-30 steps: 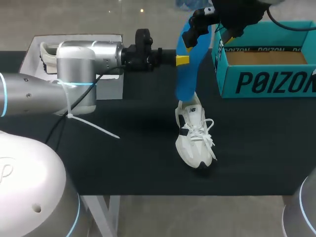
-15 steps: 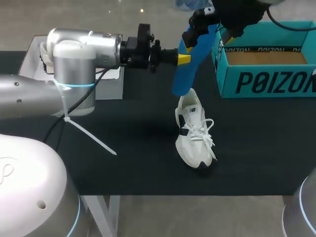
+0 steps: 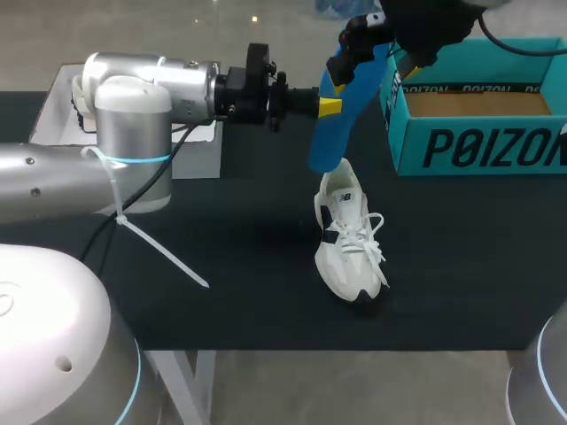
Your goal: Take the shoe out of the shoebox, open the shoe tongue, remove and reinsert the insole, then place the shoe into the shoebox
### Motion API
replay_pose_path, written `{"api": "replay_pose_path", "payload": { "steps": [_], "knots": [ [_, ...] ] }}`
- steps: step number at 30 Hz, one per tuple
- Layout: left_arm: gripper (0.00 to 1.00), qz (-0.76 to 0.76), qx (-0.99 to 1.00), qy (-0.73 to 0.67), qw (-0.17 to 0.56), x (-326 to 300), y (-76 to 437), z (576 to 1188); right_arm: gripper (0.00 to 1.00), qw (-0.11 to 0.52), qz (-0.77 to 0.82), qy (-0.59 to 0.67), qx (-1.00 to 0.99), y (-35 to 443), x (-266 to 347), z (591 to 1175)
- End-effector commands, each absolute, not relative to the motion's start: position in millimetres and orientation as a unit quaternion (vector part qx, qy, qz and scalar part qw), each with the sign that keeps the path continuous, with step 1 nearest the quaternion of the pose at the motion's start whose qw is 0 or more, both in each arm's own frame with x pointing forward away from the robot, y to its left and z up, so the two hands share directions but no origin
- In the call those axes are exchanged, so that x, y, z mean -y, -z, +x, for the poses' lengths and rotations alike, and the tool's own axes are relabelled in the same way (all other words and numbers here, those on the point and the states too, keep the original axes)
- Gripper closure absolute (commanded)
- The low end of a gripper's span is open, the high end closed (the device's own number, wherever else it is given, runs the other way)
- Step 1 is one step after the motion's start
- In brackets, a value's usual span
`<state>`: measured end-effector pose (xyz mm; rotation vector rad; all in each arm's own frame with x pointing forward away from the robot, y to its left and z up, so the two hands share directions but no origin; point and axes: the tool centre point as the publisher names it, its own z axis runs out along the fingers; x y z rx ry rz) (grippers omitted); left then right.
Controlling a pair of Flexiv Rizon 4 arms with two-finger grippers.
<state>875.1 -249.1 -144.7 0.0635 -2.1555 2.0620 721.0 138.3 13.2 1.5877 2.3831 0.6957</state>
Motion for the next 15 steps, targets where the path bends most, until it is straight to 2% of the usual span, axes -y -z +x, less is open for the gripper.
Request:
{"api": "replay_pose_path", "payload": {
  "steps": [1,3,12,15],
  "knots": [
    [1.00,0.022,0.721,-0.688,0.079,249.4,144.7,874.7,0.00,0.096,0.537,-0.234,-0.805,-13.3,-139.5,722.2],
    [1.00,0.022,0.721,-0.688,0.079,249.4,144.7,874.7,0.00,0.096,0.537,-0.234,-0.805,-13.3,-139.5,722.2],
    [1.00,-0.154,0.698,-0.682,-0.156,253.1,144.0,866.9,0.00,0.096,0.537,-0.234,-0.805,-13.3,-139.5,722.2],
    [1.00,-0.203,0.692,-0.662,-0.205,251.6,142.0,858.3,0.00,0.096,0.537,-0.234,-0.805,-13.3,-139.5,722.2]
  ]
}}
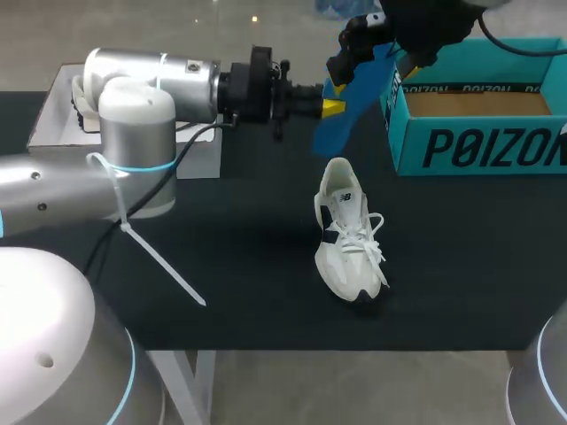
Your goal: Take the shoe out of the shoebox, open the shoe tongue, remove and reinsert the insole, then place the shoe into the shoebox
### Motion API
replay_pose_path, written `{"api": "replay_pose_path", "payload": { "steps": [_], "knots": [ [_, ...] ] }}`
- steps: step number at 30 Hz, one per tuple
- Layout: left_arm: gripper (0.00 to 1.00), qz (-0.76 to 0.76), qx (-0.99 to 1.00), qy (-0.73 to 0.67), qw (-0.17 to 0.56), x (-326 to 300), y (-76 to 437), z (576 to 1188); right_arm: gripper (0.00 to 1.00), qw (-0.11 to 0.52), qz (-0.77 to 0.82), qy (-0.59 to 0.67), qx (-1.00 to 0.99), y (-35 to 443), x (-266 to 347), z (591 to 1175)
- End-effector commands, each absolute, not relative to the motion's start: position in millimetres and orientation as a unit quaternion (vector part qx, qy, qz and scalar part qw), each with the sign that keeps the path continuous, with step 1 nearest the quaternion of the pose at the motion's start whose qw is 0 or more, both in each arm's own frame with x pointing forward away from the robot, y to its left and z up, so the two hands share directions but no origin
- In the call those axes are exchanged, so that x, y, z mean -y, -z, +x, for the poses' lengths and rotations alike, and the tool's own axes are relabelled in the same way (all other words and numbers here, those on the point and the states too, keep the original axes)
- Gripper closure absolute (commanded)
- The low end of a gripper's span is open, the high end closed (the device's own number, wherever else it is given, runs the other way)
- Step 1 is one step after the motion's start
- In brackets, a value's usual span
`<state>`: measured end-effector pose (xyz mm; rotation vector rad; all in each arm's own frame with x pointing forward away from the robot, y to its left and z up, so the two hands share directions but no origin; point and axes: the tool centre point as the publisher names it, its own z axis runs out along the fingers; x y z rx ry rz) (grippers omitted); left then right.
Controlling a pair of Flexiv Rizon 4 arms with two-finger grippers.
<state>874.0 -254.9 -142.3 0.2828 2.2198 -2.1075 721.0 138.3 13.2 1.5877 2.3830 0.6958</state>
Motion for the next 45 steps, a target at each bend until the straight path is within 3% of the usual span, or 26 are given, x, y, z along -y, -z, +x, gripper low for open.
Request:
{"api": "replay_pose_path", "payload": {
  "steps": [1,10,33,38,45],
  "knots": [
    [1.00,0.218,-0.687,0.654,0.230,249.7,140.7,858.1,0.00,0.096,0.537,-0.234,-0.805,-13.3,-139.5,722.2],
    [1.00,0.310,-0.665,0.612,0.297,243.1,133.5,846.8,0.00,0.096,0.537,-0.234,-0.805,-13.3,-139.5,722.2],
    [1.00,0.325,-0.662,0.608,0.292,243.0,136.9,843.8,0.00,0.096,0.537,-0.234,-0.805,-13.3,-139.5,722.2],
    [1.00,0.446,-0.578,0.557,0.395,248.9,127.4,841.6,0.00,0.096,0.537,-0.234,-0.805,-13.3,-139.5,722.2],
    [1.00,0.527,-0.494,0.531,0.442,254.6,139.9,820.1,0.00,0.096,0.537,-0.234,-0.805,-13.3,-139.5,722.2]
  ]
}}
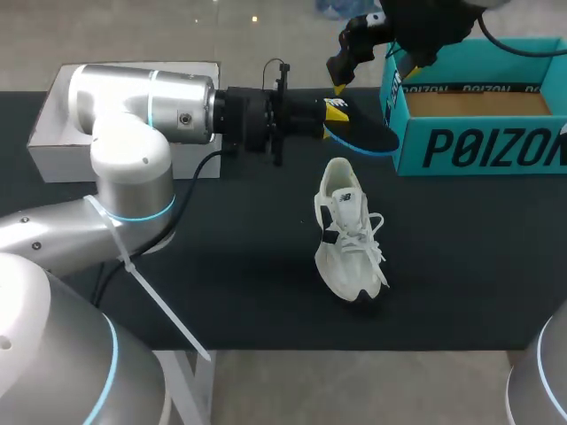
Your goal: Take the shoe out of the shoebox, open the shoe tongue, remove and reinsert the insole, then place the shoe into the shoebox
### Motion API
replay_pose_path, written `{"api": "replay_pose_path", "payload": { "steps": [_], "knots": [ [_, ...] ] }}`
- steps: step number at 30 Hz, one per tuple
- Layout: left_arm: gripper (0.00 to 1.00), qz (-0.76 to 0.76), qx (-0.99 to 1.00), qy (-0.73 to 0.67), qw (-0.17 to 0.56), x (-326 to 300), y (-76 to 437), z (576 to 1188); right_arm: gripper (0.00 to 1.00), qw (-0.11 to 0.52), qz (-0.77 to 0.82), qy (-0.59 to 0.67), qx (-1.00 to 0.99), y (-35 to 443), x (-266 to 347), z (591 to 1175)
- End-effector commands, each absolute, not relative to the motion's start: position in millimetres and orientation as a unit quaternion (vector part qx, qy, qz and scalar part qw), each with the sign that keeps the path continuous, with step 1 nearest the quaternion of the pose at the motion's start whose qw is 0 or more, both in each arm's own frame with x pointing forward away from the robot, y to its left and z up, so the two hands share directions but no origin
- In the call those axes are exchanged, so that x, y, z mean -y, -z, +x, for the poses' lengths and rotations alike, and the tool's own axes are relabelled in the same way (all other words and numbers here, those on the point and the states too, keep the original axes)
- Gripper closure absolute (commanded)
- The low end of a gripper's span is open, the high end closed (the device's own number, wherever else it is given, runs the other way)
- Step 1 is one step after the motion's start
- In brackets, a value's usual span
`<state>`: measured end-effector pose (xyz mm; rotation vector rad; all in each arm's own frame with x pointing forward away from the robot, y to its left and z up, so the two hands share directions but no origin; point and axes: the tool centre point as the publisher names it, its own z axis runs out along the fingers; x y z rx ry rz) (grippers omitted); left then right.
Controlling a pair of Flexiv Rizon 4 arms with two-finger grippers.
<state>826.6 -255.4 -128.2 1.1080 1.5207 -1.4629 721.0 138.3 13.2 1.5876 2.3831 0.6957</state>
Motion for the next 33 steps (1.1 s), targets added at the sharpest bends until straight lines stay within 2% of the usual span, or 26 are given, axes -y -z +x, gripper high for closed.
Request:
{"api": "replay_pose_path", "payload": {
  "steps": [1,9,33],
  "knots": [
    [1.00,0.537,-0.489,0.521,0.448,254.4,142.4,817.9,0.00,0.096,0.537,-0.234,-0.805,-13.3,-139.5,722.2],
    [1.00,0.547,-0.448,0.500,0.500,240.8,151.1,822.0,0.00,0.096,0.537,-0.234,-0.805,-13.3,-139.5,722.2],
    [1.00,0.602,-0.416,0.452,0.510,232.1,136.1,872.9,0.00,0.096,0.537,-0.234,-0.805,-13.3,-139.5,722.2]
  ]
}}
